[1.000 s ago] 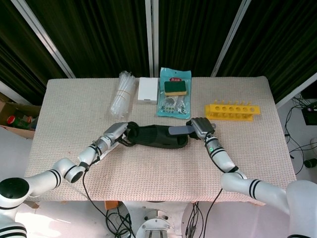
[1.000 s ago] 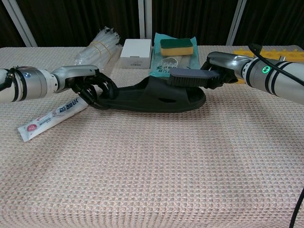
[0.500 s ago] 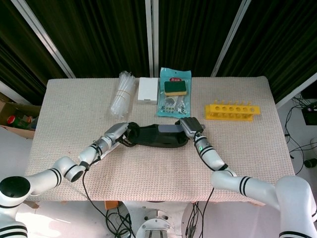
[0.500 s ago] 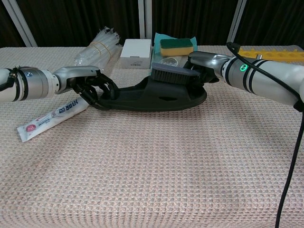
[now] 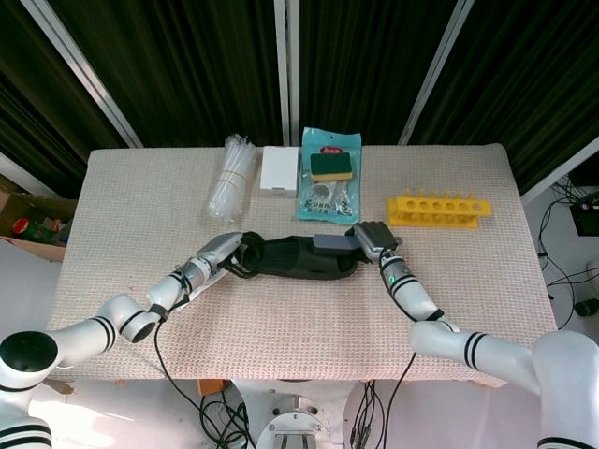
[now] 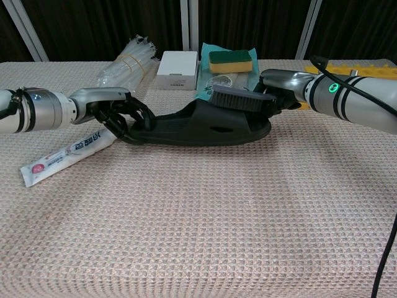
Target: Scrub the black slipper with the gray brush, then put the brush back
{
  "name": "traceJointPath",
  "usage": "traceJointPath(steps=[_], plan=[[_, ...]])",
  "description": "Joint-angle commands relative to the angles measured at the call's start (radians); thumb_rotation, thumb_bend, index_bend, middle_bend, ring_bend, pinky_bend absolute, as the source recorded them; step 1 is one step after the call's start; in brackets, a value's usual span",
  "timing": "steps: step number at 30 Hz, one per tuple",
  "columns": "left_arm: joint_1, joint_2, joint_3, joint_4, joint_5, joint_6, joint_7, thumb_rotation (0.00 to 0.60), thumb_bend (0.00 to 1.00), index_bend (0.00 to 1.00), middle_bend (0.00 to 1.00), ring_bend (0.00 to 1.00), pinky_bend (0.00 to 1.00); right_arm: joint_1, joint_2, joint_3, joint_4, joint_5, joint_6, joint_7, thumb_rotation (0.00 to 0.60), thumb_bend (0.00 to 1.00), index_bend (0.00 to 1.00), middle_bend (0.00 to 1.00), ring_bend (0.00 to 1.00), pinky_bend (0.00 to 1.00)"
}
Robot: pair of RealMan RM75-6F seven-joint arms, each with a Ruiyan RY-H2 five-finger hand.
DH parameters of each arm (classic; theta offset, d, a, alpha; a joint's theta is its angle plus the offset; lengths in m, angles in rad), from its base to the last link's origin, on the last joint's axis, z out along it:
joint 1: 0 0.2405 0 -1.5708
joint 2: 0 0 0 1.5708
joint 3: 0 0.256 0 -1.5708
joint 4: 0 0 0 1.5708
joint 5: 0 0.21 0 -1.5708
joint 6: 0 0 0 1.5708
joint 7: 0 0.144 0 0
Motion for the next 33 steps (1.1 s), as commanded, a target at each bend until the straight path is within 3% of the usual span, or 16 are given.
traceJointPath(steps=[1, 17, 33], plan=[[-0.001, 0.002, 0.004, 0.000, 0.003, 0.001, -0.019, 0.600, 0.55, 0.51, 0.50, 0.38, 0.48, -0.010, 0.020, -0.011, -0.009, 0.013, -0.005, 0.001, 0.600, 1.00, 1.00, 1.00, 1.00, 1.00], [-0.016, 0.001, 0.019, 0.004, 0.022, 0.011, -0.068, 0.600, 0.55, 0.51, 0.50, 0.38, 0.48, 0.042, -0.021, 0.024, -0.046, -0.024, 0.003, 0.031, 0.600, 1.00, 1.00, 1.00, 1.00, 1.00], [-0.020, 0.008, 0.029, 0.003, 0.022, 0.016, -0.088, 0.600, 0.55, 0.51, 0.50, 0.38, 0.48, 0.012, 0.067, -0.044, -0.084, 0.063, 0.008, -0.014, 0.600, 1.00, 1.00, 1.00, 1.00, 1.00]])
